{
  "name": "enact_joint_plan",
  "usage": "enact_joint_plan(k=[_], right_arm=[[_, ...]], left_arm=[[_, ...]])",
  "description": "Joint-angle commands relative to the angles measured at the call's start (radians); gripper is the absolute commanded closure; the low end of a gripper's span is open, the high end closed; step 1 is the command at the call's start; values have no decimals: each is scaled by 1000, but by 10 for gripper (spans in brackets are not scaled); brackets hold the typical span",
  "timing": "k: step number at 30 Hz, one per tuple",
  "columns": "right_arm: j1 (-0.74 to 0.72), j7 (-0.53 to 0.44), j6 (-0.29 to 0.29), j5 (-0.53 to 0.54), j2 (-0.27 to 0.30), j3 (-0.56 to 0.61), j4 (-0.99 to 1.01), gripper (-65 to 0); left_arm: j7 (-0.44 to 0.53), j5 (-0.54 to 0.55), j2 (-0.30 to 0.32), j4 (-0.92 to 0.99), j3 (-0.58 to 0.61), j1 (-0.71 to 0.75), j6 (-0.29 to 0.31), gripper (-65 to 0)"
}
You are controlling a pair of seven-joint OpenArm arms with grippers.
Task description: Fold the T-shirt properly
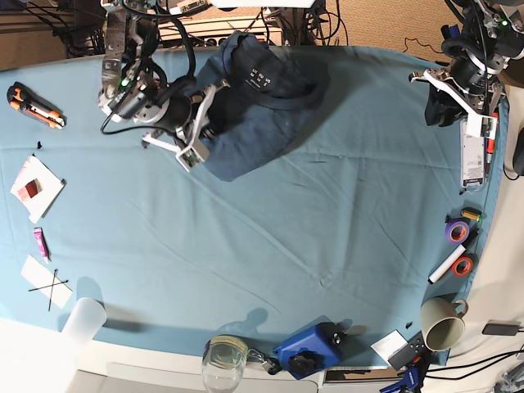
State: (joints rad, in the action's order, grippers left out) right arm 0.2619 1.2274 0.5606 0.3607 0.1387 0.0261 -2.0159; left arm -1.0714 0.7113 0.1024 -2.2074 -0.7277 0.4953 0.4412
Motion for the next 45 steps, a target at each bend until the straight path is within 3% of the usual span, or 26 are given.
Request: enact_joint_plan(k=[1,6,11,18,22,26,31,37,45], right_arm=[[10,-31,-7,-22,6,-2,-17,0],[58,-97,-12,-93,6,-2,27,0],[40,-111,-15,-97,6,-2,82,0],[24,-70,-27,-97,6,-2,-163,0],[55,-76,-42,-96,8,-12,-274,0],[128,-53,-42,-96,8,-44,-340,0],[241,-7,-42,-95,8,-110,-340,0],[364,60,-42,2,8,-207,-340,0],[526,121,-39,87,8,-303,-340,0]], left_arm=[[25,14,8,-13,-3,1,3,-116],[25,14,8,-13,-3,1,3,-116],[25,14,9,-13,-3,1,3,-116],[25,14,9,-13,-3,1,3,-112],[25,-16,10,-13,-3,1,3,0],[24,-86,18,-13,-3,3,3,0],[-26,-91,18,-13,-3,15,-1,0],[-31,-91,18,-13,-16,117,2,0],[-61,-47,18,-13,-141,243,3,0]])
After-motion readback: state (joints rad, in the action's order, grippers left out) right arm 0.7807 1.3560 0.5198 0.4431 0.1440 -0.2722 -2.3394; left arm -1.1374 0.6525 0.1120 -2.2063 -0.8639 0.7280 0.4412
